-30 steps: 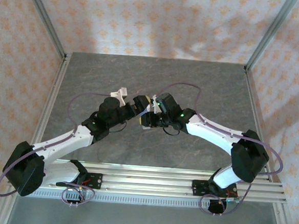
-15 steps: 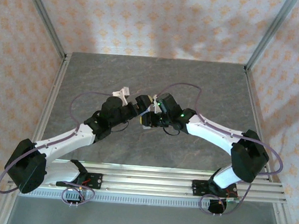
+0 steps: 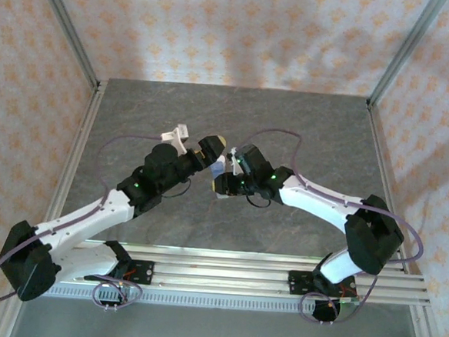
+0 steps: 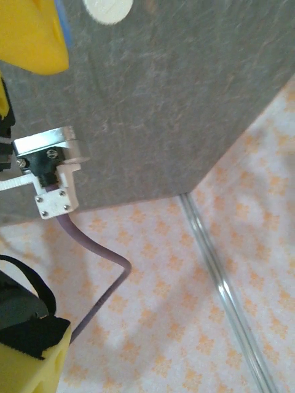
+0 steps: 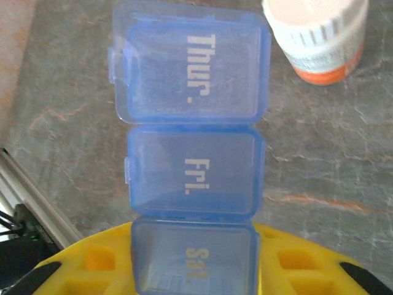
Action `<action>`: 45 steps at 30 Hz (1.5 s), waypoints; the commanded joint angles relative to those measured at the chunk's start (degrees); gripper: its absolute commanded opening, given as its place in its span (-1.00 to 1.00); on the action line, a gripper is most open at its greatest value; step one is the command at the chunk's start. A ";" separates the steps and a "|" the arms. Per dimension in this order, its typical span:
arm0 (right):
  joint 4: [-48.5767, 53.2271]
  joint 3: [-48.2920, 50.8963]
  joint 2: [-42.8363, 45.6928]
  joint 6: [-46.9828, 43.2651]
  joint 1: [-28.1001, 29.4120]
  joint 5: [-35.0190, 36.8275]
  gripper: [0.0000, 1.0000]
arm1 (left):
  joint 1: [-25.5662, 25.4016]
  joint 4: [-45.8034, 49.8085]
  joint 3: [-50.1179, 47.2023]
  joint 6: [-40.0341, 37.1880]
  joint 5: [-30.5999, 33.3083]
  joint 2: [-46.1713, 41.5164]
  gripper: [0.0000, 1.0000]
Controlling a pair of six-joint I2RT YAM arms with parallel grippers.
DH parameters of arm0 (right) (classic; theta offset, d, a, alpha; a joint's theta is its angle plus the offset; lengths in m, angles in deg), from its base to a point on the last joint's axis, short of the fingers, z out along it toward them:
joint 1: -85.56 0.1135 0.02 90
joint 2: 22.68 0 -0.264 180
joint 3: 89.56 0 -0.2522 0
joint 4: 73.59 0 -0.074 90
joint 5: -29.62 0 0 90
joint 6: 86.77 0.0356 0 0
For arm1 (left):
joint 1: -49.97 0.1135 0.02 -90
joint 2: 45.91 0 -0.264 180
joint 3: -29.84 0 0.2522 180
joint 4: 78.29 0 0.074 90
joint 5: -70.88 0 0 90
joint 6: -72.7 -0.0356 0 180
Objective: Sort the pills into containers
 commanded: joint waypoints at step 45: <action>20.17 -1.22 -12.56 -13.56 8.11 29.07 0.37 | 6.26 18.63 -0.42 -16.30 5.90 0.95 0.99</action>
